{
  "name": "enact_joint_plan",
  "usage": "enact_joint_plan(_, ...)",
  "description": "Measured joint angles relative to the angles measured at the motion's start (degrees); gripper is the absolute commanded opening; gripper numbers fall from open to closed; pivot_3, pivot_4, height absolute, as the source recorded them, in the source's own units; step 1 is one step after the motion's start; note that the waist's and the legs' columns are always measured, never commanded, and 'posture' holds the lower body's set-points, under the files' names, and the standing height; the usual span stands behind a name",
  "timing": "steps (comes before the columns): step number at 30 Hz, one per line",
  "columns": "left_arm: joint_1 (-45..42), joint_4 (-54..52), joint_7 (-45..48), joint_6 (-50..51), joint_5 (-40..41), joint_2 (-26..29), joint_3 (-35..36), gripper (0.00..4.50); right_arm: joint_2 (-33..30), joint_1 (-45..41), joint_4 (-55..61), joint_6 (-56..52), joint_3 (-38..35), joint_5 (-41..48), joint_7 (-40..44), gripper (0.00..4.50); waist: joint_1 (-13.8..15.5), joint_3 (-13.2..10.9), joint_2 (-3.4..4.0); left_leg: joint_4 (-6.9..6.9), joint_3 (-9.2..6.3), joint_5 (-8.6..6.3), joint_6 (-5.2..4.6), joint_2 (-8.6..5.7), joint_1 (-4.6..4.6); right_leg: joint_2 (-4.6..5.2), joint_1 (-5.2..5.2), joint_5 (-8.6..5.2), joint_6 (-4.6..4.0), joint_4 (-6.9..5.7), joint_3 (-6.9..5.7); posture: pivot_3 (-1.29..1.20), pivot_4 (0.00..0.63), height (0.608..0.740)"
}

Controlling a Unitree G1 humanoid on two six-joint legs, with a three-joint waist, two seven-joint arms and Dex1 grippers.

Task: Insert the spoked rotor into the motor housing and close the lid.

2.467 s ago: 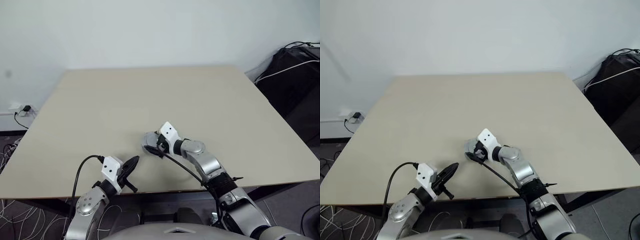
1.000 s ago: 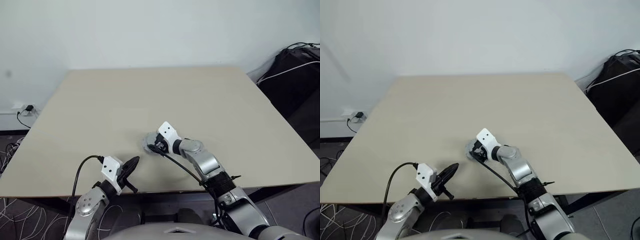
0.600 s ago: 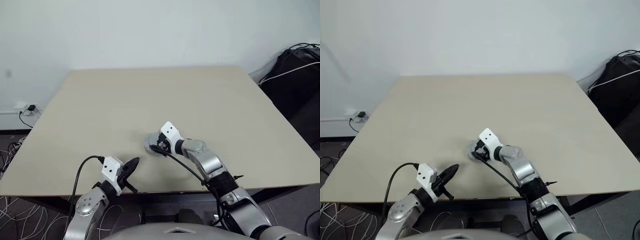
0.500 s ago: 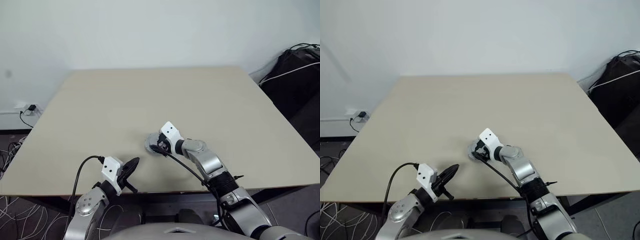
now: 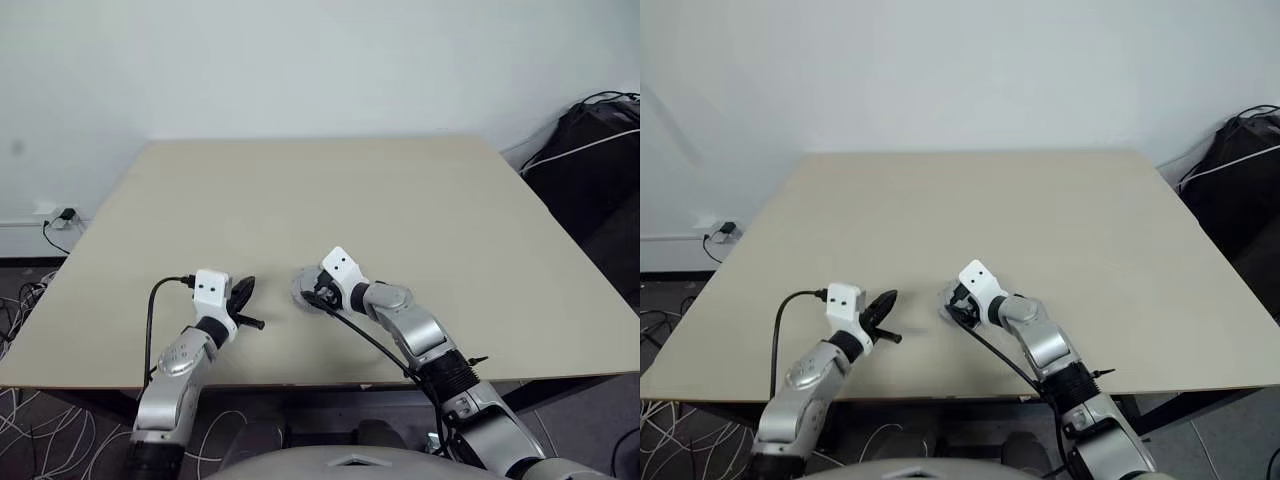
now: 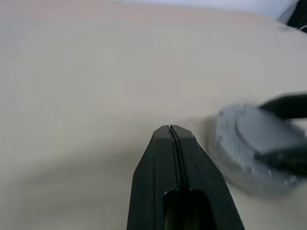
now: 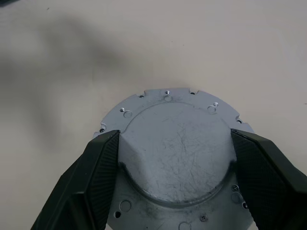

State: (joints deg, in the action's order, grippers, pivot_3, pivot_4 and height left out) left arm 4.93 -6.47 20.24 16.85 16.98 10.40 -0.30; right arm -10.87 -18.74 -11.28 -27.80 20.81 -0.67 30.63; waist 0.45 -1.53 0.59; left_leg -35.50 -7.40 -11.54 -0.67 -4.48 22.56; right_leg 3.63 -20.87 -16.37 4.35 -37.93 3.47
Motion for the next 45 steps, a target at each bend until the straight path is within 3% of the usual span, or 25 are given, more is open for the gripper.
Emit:
enact_joint_plan(4,-6.8,4.0,4.1,4.1,6.4,-0.1,3.0,0.0,-0.1,0.4,0.5,0.0,0.1,-0.1,-0.5,3.23,0.1,0.0,-0.04,-0.01,-0.03,0.0,0.0,0.0,-0.01,-0.01,0.01,0.12,0.21,0.01,-0.03,0.0,0.0,0.74)
enact_joint_plan(18,-22.9,17.8,12.1,25.2,9.7,2.6,-0.2,0.0,-0.1,1.3,2.1,-0.9,-0.1,0.0,-1.0,3.23,0.1,0.1,-0.11,0.02,-0.08,0.0,0.01,-0.02,-0.01,-0.07,0.03,0.27,0.08,0.03,0.0,0.0,0.0,0.74)
enact_joint_plan(45,-25.2,21.7,11.1,31.2,5.5,0.2,-3.7,0.0,0.1,1.7,2.5,-1.3,-0.1,0.1,-1.4,3.23,-0.2,0.1,-0.15,-0.01,-0.12,0.0,0.02,-0.03,-0.02,-0.03,0.06,0.17,0.27,0.05,0.01,0.0,0.0,0.74)
